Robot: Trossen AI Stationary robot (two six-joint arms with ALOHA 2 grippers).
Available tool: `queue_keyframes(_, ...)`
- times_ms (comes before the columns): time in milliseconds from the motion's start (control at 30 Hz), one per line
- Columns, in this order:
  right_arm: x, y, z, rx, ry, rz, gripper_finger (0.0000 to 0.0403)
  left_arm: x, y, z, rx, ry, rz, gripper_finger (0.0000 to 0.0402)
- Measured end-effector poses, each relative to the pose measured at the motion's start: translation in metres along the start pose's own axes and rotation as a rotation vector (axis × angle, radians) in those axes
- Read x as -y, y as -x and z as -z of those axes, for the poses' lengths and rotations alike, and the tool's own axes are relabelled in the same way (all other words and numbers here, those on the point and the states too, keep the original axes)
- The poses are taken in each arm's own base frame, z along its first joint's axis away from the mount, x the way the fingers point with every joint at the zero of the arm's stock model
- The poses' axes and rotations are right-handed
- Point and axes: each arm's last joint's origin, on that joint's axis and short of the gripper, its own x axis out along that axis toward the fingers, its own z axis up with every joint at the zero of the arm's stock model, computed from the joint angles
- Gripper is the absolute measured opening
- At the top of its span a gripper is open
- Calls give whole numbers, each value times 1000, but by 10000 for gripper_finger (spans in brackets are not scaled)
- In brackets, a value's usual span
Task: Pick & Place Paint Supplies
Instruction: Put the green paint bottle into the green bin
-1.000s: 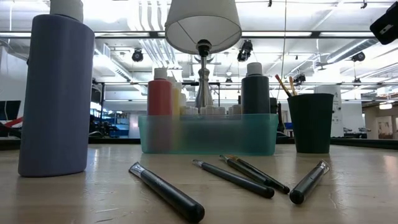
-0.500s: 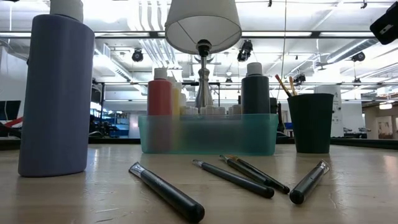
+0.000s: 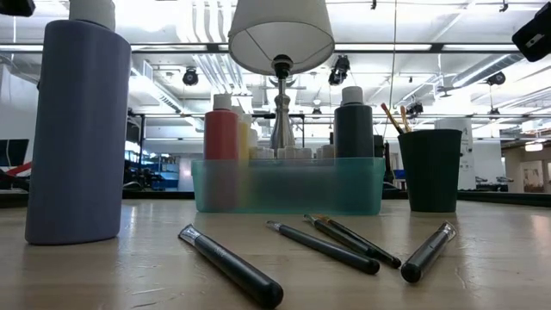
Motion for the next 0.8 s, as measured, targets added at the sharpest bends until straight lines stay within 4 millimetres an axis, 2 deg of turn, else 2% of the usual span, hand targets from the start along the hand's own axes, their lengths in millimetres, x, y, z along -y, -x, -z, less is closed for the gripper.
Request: queue_keyframes(800, 0, 0, 0, 0, 0, 0, 8, 1, -45, -2, -27, -14, 14, 190)
